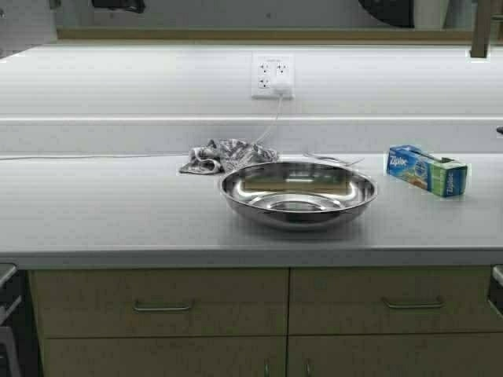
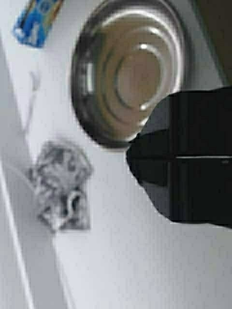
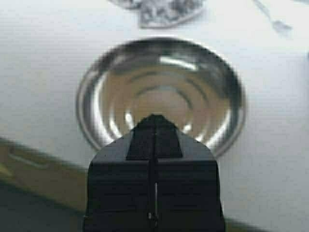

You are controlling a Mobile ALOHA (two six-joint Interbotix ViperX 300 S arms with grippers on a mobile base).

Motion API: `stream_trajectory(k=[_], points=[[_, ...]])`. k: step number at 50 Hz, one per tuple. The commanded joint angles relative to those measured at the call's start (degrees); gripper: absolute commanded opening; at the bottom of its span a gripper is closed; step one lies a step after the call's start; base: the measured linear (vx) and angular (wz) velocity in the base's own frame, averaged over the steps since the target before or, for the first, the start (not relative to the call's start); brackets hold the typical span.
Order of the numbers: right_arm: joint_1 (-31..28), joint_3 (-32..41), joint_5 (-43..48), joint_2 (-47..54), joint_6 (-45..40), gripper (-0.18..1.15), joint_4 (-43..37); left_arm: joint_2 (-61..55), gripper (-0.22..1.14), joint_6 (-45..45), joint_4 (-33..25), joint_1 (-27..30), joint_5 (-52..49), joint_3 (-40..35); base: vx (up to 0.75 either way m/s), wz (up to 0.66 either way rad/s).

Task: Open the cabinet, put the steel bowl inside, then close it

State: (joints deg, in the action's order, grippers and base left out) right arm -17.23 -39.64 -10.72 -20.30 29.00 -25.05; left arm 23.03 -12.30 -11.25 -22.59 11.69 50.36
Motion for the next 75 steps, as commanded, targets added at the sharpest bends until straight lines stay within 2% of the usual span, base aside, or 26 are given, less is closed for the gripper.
stream_trajectory(k=[1, 8, 12, 15, 23, 26, 31, 37, 43, 48, 57, 61, 68, 75], points=[[3.34, -1.67, -0.35, -3.08, -0.09, 0.06, 0.18, 3.16, 0.03, -0.09, 0.18, 2.64, 0.44, 1.67, 0.00, 0.00], [3.87, -2.81, 0.35, -5.10, -0.35, 0.07, -0.09, 4.66, 0.04, 0.35, 0.18, 3.78, 0.79, 2.90, 0.00, 0.00], [2.64, -2.72, 0.35, -5.45, -1.58, 0.17, -0.44, 4.92, 0.14, 0.44, 0.35, 1.67, 1.05, 2.99, 0.00, 0.00], [0.97, -2.72, 0.44, -5.45, -3.43, 0.34, -0.88, 5.10, 0.30, 0.53, 0.53, -0.26, 1.67, 3.16, 0.00, 0.00], [-3.34, -4.13, 3.43, -5.54, -9.84, 0.91, -2.11, 5.19, 0.91, 1.76, 0.35, -4.75, 4.75, 4.04, 0.00, 0.00], [-5.71, -5.98, 7.56, -5.62, -12.57, 1.02, -2.46, 5.19, 1.05, 3.43, 0.35, -5.89, 6.59, 5.01, 0.00, 0.00], [-11.07, -10.81, 17.84, -5.36, -16.79, 1.02, -2.55, 4.22, 1.03, 8.26, 0.53, -7.21, 11.69, 7.65, 0.00, 0.00], [-15.82, -17.23, 29.53, -3.78, -23.47, 1.01, -2.64, -0.35, 1.02, 15.73, 2.20, -7.82, 22.24, 12.13, 0.00, 0.00], [-19.69, -23.03, 41.48, -0.44, -31.99, 1.01, -2.02, -9.49, 1.02, 25.75, 5.89, -7.82, 36.39, 16.08, 0.00, 0.00], [-20.21, -26.46, 49.48, 4.57, -38.58, 1.01, 0.44, -19.60, 1.02, 33.31, 8.09, -7.82, 49.39, 17.05, 0.00, 0.00], [-20.21, -27.69, 58.71, 17.05, -50.27, 1.01, 7.12, -39.99, 1.02, 43.95, 9.14, -7.82, 67.41, 13.97, 0.00, 0.00], [-20.21, -27.07, 66.27, 24.52, -54.93, 1.01, 7.38, -47.72, 1.02, 47.46, 9.14, -7.91, 72.77, 11.16, 0.00, 0.00], [-19.78, -26.46, 78.22, 36.56, -60.47, 1.01, 7.38, -56.95, 1.02, 52.29, 9.32, -7.82, 76.11, 6.33, 0.00, 0.00], [-19.16, -26.63, 88.42, 45.35, -68.29, 1.01, 7.47, -60.21, 1.02, 54.05, 9.23, -7.47, 76.99, 3.96, 0.01, -0.02]])
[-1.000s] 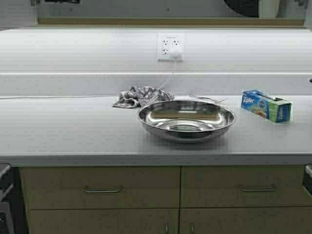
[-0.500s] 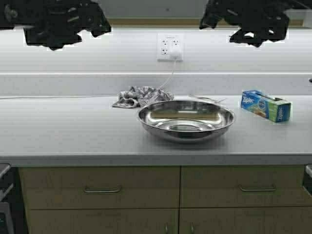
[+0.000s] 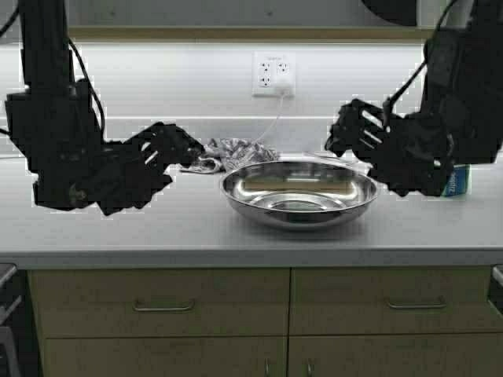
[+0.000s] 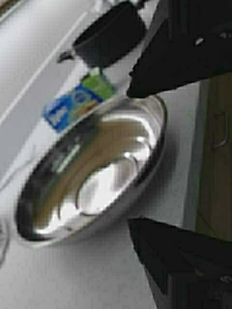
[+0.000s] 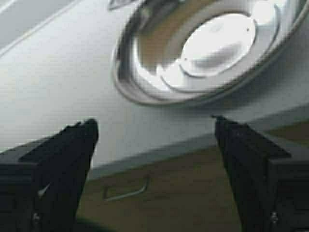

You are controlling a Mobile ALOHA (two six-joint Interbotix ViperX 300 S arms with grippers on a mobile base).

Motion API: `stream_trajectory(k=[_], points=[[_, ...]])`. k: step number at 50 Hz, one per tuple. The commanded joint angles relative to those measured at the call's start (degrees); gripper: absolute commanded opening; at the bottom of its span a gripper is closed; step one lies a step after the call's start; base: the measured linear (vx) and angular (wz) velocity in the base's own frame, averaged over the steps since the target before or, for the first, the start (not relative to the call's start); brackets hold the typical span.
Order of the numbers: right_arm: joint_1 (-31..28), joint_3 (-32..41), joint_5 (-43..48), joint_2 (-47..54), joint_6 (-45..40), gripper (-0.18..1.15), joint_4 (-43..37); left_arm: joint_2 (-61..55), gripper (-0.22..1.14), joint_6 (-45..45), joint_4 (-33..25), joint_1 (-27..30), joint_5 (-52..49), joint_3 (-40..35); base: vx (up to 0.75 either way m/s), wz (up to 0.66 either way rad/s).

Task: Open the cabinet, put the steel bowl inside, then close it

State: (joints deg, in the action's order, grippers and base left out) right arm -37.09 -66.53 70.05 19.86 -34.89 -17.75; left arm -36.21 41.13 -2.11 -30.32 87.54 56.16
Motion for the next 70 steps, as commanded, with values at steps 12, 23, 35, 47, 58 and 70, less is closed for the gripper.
stream_trajectory(k=[12, 23, 35, 47, 58, 70], points=[[6.50, 3.08, 15.03, 15.29, -11.34, 1.01, 3.69, -3.25, 1.02, 0.97, 0.35, 4.48, 1.23, -3.69, 0.06, -0.01], [11.07, 3.78, 18.72, 18.19, -13.01, 1.01, 5.45, -5.45, 1.02, 3.25, 1.76, 5.36, 1.14, -5.54, 0.12, -0.03], [15.56, 5.98, 18.63, 20.30, -13.71, 1.01, 11.51, -8.53, 1.02, 5.01, 2.11, 5.36, 1.93, -7.03, 0.12, -0.09], [19.07, 11.87, 18.63, 25.05, -15.73, 1.01, 15.21, -15.12, 1.02, 10.81, 3.16, 6.33, 5.19, -11.95, 0.11, 0.01], [22.59, 14.41, 18.72, 27.51, -16.00, 1.01, 17.67, -18.02, 1.02, 13.71, 6.42, 6.50, 5.71, -16.96, 0.10, 0.02], [28.39, 21.09, 19.07, 32.34, -19.69, 1.01, 27.60, -20.83, 1.02, 19.42, 8.00, 7.73, 5.71, -23.64, 0.07, -0.01]])
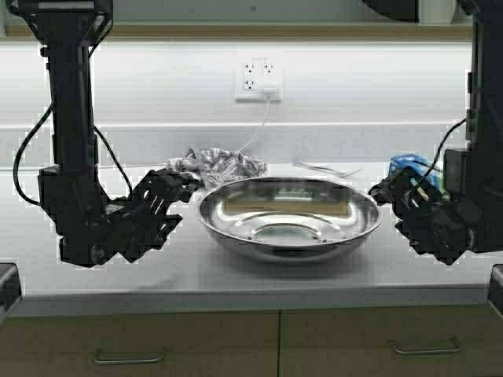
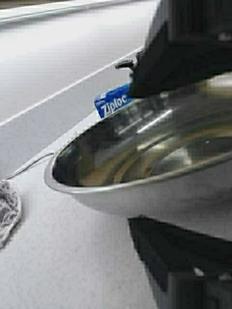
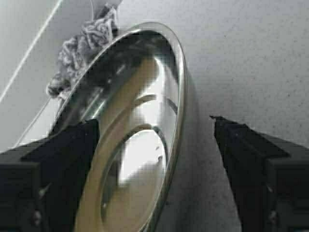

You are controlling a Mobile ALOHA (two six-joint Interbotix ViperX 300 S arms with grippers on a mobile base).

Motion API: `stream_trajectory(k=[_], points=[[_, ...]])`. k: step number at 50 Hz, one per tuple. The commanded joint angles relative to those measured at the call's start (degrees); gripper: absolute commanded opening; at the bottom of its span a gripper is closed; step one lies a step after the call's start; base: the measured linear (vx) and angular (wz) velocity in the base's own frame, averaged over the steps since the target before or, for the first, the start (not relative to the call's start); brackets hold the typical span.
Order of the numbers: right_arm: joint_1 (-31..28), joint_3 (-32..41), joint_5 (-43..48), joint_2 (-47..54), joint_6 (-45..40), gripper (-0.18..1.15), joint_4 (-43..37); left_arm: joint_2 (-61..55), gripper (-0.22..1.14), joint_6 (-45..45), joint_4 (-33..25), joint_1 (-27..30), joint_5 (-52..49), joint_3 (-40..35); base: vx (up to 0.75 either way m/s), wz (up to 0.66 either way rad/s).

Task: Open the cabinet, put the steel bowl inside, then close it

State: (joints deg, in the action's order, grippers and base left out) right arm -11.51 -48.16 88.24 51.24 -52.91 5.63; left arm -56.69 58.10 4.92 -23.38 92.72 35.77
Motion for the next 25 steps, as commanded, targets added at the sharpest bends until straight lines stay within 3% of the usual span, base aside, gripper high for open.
stream_trajectory(k=[1, 14, 25], points=[[3.43, 3.16, 0.88, 1.32, -2.20, 1.01, 4.83, -0.62, 1.02, 3.16, 1.23, 0.88, 0.35, -3.87, 0.06, -0.02], [7.82, 11.78, 0.88, 6.59, -11.16, 1.00, 16.08, -4.04, 1.02, 7.73, 1.67, 2.55, -1.41, -8.35, 0.04, -0.01], [7.82, 14.41, 0.88, 8.17, -14.06, 0.95, 17.75, -4.04, 1.01, 7.82, 3.08, 2.64, -2.46, -9.23, 0.01, -0.01]])
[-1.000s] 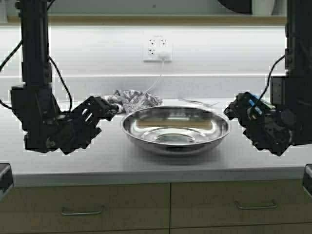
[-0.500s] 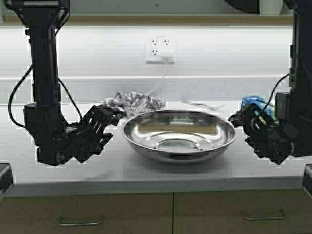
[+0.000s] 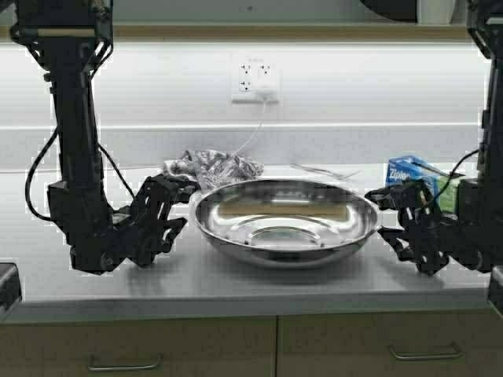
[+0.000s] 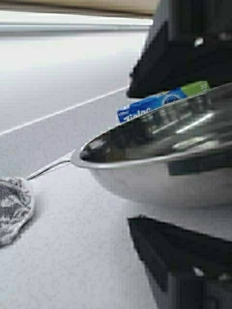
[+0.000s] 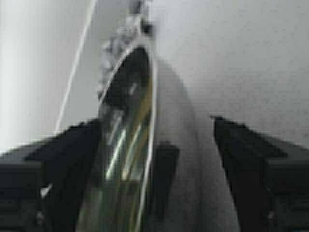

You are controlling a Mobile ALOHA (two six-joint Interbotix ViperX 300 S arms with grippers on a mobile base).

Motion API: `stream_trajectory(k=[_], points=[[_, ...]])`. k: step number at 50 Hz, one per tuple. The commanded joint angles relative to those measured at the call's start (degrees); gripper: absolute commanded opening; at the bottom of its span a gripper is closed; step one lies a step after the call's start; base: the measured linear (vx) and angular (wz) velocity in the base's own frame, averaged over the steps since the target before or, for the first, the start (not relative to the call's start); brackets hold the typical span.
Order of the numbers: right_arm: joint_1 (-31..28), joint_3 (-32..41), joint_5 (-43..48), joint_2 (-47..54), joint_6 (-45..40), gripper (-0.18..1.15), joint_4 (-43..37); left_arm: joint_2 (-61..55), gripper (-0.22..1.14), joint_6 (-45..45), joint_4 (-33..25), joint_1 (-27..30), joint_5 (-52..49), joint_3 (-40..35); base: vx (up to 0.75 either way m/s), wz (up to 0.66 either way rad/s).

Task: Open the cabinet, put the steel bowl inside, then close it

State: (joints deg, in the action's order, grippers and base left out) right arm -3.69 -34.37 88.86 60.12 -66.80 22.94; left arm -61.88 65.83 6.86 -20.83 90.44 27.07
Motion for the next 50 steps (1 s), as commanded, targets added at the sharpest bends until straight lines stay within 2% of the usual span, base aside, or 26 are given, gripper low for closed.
stream_trajectory(k=[1, 6, 10, 13, 17, 19, 22, 30, 39, 50], points=[[0.00, 0.62, 0.26, -0.62, -0.18, 0.94, 0.53, 1.14, 1.01, 0.09, 1.41, 0.09, -0.18, -0.70, 0.01, -0.01], [0.00, 0.62, 0.26, -0.62, -0.44, 0.80, 0.79, 1.05, 0.94, 0.18, 3.34, 0.09, -0.70, -1.32, 0.00, 0.00], [0.00, 0.53, 0.26, -0.79, -0.70, 0.59, 1.41, 1.14, 0.79, 0.53, 5.01, 0.09, -1.58, -1.76, 0.00, 0.00], [0.00, 0.62, 0.26, -0.79, -0.79, 0.43, 2.02, 1.23, 0.59, 0.88, 5.63, 0.09, -1.85, -1.85, 0.00, 0.00], [0.00, 0.26, 0.35, -1.23, -0.88, 0.21, 2.29, 1.41, 0.25, 1.41, 5.71, 0.09, -1.76, -1.58, 0.00, 0.00], [0.00, -0.18, 0.53, -1.49, -0.79, 0.12, 2.20, 1.67, 0.08, 1.41, 5.63, 0.09, -1.76, -1.32, 0.00, 0.00], [0.00, -0.79, 1.41, -1.93, -0.53, 0.02, 2.29, 2.11, -0.09, 1.23, 5.63, 0.09, -2.02, -0.70, 0.00, 0.00], [0.00, -2.11, 2.20, -4.13, -0.62, 0.08, 2.20, 3.25, 0.05, 1.14, 5.63, 0.09, -2.20, 0.53, 0.00, 0.00], [-0.26, -4.04, 2.20, -7.03, -0.53, 0.07, 2.29, 5.89, 0.02, 1.14, 5.63, 0.09, -2.29, 2.46, 0.00, 0.00], [-2.99, -7.91, 2.46, -8.96, -0.62, 0.07, 2.11, 12.39, 0.02, 1.41, 5.63, 0.09, -2.46, 8.96, 0.00, 0.00]])
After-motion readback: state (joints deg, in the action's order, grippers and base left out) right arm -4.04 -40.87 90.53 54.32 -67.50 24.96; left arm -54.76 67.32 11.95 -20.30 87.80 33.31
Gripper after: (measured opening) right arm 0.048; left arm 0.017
